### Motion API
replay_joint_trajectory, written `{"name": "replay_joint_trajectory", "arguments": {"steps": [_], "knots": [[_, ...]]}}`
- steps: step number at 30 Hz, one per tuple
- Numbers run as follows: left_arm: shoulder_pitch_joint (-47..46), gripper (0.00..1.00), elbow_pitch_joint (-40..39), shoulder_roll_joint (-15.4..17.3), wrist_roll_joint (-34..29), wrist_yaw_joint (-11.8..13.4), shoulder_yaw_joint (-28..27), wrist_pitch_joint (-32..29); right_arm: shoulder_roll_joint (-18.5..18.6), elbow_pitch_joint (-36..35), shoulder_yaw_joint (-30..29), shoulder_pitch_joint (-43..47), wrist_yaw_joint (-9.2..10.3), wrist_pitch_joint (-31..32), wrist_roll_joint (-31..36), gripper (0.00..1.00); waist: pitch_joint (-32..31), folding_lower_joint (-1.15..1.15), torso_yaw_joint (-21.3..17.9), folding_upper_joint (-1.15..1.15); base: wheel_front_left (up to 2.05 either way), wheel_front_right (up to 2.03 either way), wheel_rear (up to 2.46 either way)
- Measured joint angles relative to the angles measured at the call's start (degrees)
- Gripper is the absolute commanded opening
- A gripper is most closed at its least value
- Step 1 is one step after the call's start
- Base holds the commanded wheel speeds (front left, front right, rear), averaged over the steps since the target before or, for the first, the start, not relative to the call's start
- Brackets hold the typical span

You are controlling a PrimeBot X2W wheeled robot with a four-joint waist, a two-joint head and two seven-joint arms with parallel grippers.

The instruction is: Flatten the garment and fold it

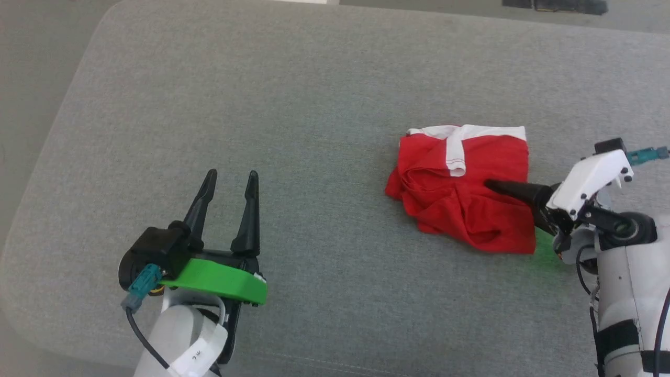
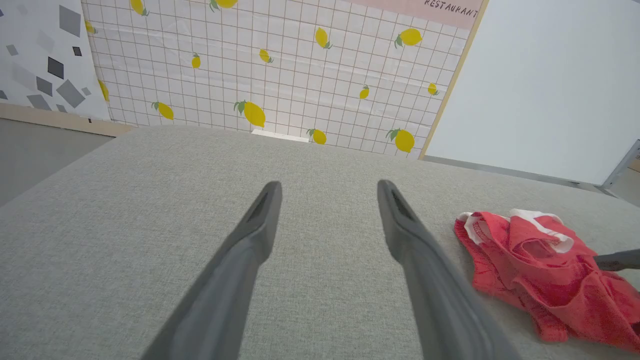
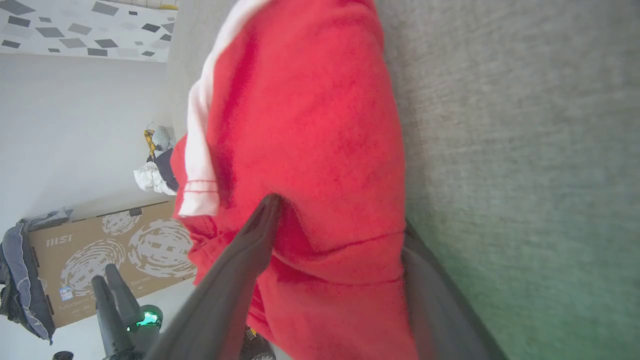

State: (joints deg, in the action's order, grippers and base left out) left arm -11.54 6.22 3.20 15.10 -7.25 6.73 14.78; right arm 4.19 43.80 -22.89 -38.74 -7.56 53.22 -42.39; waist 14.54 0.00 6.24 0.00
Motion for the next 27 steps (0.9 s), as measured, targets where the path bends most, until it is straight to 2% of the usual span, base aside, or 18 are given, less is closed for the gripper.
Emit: {"name": "replay_joint_trajectory", "arguments": {"steps": [2,3,4,5,6,13,17,22,27], "knots": [[0.0,1.0,0.0,0.0,0.0,0.0,0.0,0.0,-0.3,-0.3,0.1,-0.7,0.0,1.4,0.4,1.0,0.5,0.0,0.6,0.0,0.0,0.0,0.0],[0.0,1.0,0.0,0.0,0.0,0.0,0.0,0.0,-0.5,-0.5,0.5,-0.9,0.0,2.2,0.7,0.82,0.7,0.0,0.8,0.0,0.0,0.0,0.0],[0.0,1.0,0.0,0.0,0.0,0.0,-0.1,0.0,-0.6,-1.1,0.9,-0.9,0.0,2.8,1.2,0.35,0.8,0.0,1.1,0.0,0.0,0.0,0.0],[0.0,1.0,0.0,0.0,0.0,0.0,-0.2,0.0,-0.7,-1.5,1.3,-0.9,0.0,3.5,1.4,0.21,1.0,0.0,1.2,0.0,0.0,0.0,0.0],[0.0,1.0,0.0,0.0,0.0,0.0,-0.2,0.0,-0.8,-2.0,1.7,-0.9,0.0,3.9,1.7,0.0,1.0,0.0,1.3,0.0,0.0,0.0,0.0],[0.1,1.0,-0.4,-0.1,0.0,0.0,-0.9,0.0,-1.2,-9.0,7.0,0.2,0.0,5.4,3.3,0.0,0.5,0.0,-0.5,0.0,0.0,0.0,0.0],[0.2,1.0,-1.1,0.0,-0.5,0.0,-1.8,0.0,-0.5,-16.3,16.7,0.6,0.0,5.4,9.5,0.0,0.3,0.0,-3.0,0.0,0.0,0.0,0.0],[0.2,1.0,-1.7,0.6,-1.6,0.0,-2.1,0.0,5.9,-23.3,30.6,1.3,0.0,5.0,18.1,0.0,0.2,0.0,-7.7,0.0,0.0,0.0,0.0],[-0.3,1.0,-2.3,2.0,-2.0,0.0,-1.3,0.0,10.8,-24.4,36.6,1.1,0.0,2.4,23.2,0.0,0.5,0.0,-12.9,0.0,0.0,0.0,0.0]]}}
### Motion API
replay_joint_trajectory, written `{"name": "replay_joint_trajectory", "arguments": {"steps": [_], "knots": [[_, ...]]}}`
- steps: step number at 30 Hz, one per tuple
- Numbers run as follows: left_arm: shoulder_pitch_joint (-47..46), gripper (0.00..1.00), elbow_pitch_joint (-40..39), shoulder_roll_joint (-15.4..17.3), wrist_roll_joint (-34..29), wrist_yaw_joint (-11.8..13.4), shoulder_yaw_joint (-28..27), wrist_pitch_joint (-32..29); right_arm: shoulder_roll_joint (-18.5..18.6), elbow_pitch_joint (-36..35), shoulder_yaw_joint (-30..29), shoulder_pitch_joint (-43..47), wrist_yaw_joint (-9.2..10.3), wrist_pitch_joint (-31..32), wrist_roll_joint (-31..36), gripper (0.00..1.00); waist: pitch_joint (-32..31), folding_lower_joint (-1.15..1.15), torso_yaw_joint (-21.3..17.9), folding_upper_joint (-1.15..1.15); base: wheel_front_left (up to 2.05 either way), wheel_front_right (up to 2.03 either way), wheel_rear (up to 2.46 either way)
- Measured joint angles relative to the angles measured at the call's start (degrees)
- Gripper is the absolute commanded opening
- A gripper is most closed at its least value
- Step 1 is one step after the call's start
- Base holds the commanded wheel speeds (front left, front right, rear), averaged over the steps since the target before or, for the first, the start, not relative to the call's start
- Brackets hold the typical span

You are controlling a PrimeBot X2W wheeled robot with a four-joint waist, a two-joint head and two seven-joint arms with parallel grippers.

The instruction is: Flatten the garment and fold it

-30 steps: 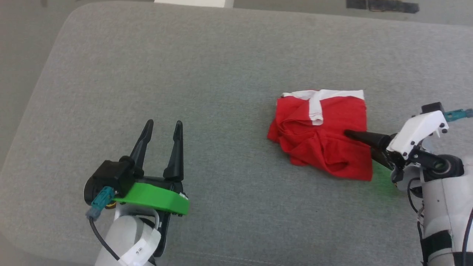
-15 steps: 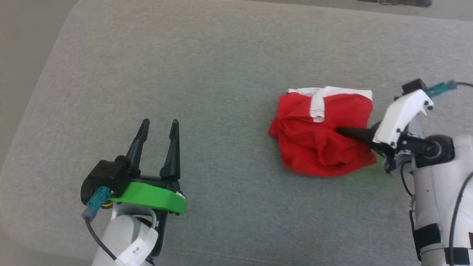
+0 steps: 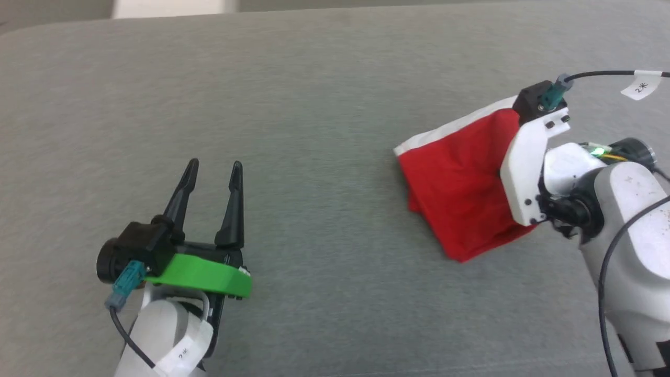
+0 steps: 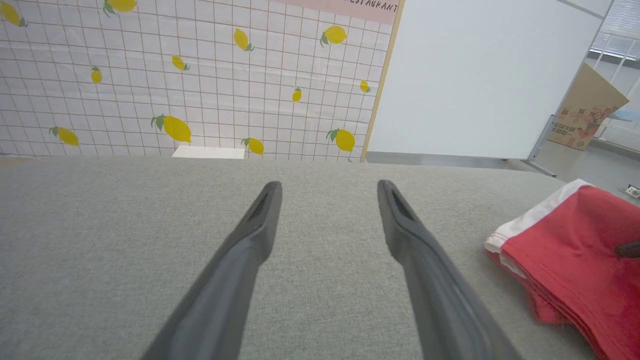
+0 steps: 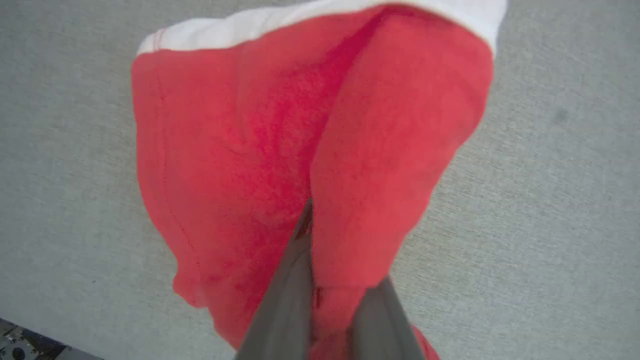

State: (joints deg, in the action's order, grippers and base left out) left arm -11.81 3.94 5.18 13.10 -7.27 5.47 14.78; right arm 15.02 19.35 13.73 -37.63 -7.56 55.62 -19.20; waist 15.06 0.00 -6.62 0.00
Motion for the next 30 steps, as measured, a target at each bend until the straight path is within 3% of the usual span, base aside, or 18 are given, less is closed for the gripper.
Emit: {"name": "replay_joint_trajectory", "arguments": {"steps": [4,13,23,30], "knots": [[-1.6,1.0,-0.7,1.6,-0.5,0.0,1.1,0.0,2.0,2.5,-0.1,-1.6,0.0,-5.0,3.9,0.0,0.9,0.0,-4.3,0.0,0.0,0.0,0.0],[-4.5,1.0,-2.4,7.0,-1.5,0.0,2.5,0.0,1.6,12.9,-10.1,-7.0,-0.01,-18.9,14.6,0.0,6.1,0.0,-11.3,0.0,0.0,0.0,0.0],[-5.4,1.0,-6.4,11.0,-2.4,0.0,2.4,-2.2,1.3,20.0,-25.4,-11.8,-0.01,-30.6,30.0,0.0,13.3,0.0,-15.5,0.0,0.0,0.0,0.0],[-5.4,1.0,-7.6,11.6,-2.6,0.0,2.6,-3.4,-0.1,22.8,-34.6,-12.3,-0.01,-36.4,36.4,0.0,15.5,0.01,-15.7,0.0,0.0,0.0,0.0]]}}
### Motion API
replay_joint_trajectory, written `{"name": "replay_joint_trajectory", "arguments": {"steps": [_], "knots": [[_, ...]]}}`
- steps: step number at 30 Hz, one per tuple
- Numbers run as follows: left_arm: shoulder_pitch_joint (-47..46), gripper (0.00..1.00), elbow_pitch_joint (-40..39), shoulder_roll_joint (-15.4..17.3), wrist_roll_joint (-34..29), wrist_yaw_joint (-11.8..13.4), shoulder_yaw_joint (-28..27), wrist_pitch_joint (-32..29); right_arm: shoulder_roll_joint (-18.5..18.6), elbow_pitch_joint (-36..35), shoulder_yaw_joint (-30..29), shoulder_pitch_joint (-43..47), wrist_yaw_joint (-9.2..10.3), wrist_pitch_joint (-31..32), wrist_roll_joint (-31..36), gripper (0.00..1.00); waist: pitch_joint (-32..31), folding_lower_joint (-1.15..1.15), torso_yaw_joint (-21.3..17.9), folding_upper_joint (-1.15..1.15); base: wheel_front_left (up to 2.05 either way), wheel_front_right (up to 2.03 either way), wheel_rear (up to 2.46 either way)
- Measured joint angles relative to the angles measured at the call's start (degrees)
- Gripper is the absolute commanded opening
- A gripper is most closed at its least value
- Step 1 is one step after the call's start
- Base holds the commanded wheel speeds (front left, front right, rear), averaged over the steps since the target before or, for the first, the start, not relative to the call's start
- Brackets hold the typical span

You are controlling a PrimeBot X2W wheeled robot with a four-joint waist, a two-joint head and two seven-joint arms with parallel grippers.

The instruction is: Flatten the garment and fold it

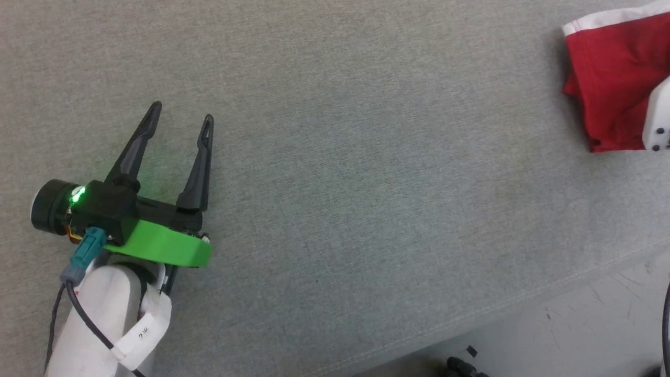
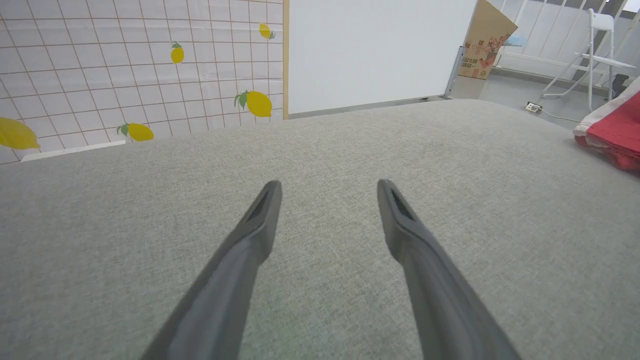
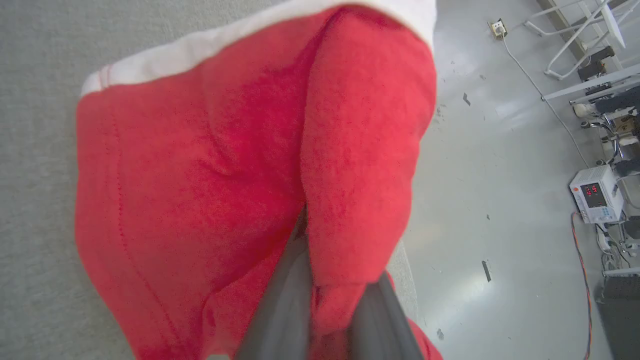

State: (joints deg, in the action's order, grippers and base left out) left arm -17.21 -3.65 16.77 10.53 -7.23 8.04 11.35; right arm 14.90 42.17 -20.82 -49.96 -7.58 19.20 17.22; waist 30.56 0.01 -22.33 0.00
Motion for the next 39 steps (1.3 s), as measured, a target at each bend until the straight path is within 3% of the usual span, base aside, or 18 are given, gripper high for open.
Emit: {"name": "replay_joint_trajectory", "arguments": {"steps": [1,2,8,12,22,30,35,39], "knots": [[0.0,1.0,0.0,0.0,0.0,0.0,0.0,0.0,0.0,0.1,-0.9,0.0,0.0,-0.8,0.7,0.23,0.0,0.0,0.2,0.0,0.0,0.0,0.0],[0.1,1.0,0.0,0.0,0.0,0.0,0.1,0.0,-0.1,0.2,-1.9,-0.1,0.0,-1.6,1.7,1.0,-0.1,0.0,0.5,0.0,0.0,0.0,0.0],[0.2,1.0,1.0,-0.7,0.2,0.3,0.4,0.9,0.2,-0.5,-4.7,-0.4,0.0,-7.5,6.5,1.0,-1.9,0.0,2.2,0.0,0.0,0.0,0.0],[0.5,1.0,3.0,-2.2,1.7,0.8,0.6,2.1,0.3,-0.5,-4.5,-0.5,0.0,-11.9,6.3,1.0,-4.1,0.0,3.3,0.0,0.0,0.0,0.0],[4.2,1.0,9.0,-7.7,3.6,0.8,0.0,3.2,-1.2,-3.6,5.1,5.9,0.0,-26.0,-6.3,1.0,-12.0,-0.01,6.6,0.0,0.0,0.0,0.0],[6.6,1.0,10.9,-11.1,4.1,0.7,-2.4,3.4,-2.8,-17.5,11.3,19.6,0.0,-30.9,-16.3,1.0,-17.9,-0.01,11.2,0.0,0.0,0.0,0.0],[7.3,1.0,11.4,-12.5,4.1,0.6,-3.1,3.4,-4.8,-28.2,9.7,28.8,0.0,-32.2,-18.9,1.0,-20.3,-0.01,15.0,0.0,0.0,0.0,0.0],[8.1,1.0,11.6,-13.2,4.1,0.3,-3.3,3.4,-8.6,-34.7,8.1,36.1,0.0,-32.4,-19.2,1.0,-22.1,-0.01,17.9,0.0,0.0,0.0,0.0]]}}
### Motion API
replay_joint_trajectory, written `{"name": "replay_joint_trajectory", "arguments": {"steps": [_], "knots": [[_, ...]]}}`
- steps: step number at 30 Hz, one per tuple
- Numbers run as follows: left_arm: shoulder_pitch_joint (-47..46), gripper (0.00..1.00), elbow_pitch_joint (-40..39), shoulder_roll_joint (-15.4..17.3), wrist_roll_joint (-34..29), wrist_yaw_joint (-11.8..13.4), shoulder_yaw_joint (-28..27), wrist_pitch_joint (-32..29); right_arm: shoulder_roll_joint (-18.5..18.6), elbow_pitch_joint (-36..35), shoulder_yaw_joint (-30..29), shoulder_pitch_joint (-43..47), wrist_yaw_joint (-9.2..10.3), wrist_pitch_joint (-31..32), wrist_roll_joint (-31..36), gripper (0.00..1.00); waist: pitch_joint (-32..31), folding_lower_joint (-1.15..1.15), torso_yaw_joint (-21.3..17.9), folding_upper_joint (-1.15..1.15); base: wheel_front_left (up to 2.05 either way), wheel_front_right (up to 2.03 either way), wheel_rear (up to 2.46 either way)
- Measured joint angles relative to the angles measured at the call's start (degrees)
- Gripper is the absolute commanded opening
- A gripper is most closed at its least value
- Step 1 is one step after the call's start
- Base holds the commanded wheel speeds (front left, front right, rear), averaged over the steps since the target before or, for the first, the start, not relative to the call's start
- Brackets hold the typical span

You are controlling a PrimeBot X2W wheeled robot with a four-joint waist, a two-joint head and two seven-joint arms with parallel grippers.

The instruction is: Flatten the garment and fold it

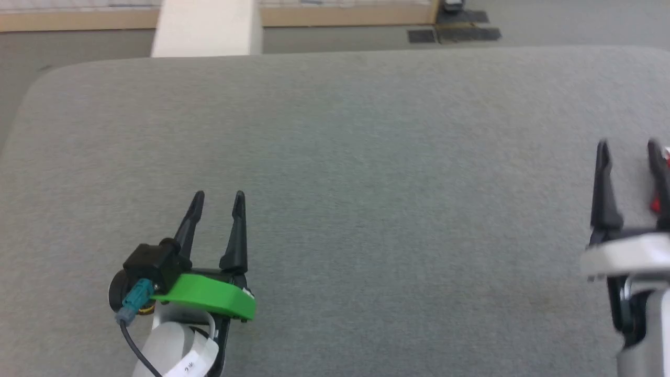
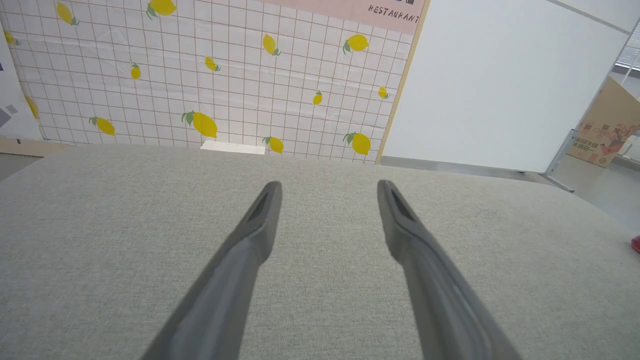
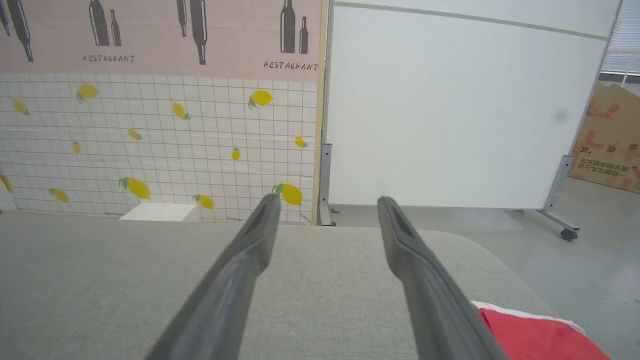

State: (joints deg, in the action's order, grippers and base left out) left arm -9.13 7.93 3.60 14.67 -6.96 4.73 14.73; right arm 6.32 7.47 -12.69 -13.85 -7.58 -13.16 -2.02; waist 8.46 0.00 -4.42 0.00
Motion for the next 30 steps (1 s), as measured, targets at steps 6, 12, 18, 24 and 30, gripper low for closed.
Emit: {"name": "replay_joint_trajectory", "arguments": {"steps": [6,12,18,24,30], "knots": [[1.5,1.0,0.3,-0.3,0.0,-0.1,0.4,0.0,-2.5,-3.9,0.2,8.5,0.0,-0.5,1.1,1.0,-2.7,0.0,3.2,0.0,0.0,0.0,0.0],[2.9,1.0,0.9,-0.4,-0.1,-0.1,1.4,0.0,-3.2,-3.9,1.4,13.3,0.0,-1.0,1.6,1.0,-5.0,0.0,4.8,0.0,0.0,0.0,0.0],[4.0,1.0,1.1,-0.5,0.1,-0.1,1.9,0.0,-3.3,-3.7,2.4,16.7,-0.01,-1.1,-0.2,1.0,-6.3,0.0,5.9,0.0,0.0,0.0,0.0],[4.3,1.0,1.1,-0.5,1.0,-0.1,2.0,0.0,-3.3,-3.2,3.1,16.9,-0.01,-1.1,-1.1,1.0,-6.3,0.0,6.0,0.0,0.0,0.0,0.0],[4.4,1.0,1.0,-0.5,1.1,-0.1,2.0,0.0,-3.3,-2.8,3.3,16.9,0.0,-1.5,-1.6,1.0,-6.0,0.0,5.9,0.0,0.0,0.0,0.0]]}}
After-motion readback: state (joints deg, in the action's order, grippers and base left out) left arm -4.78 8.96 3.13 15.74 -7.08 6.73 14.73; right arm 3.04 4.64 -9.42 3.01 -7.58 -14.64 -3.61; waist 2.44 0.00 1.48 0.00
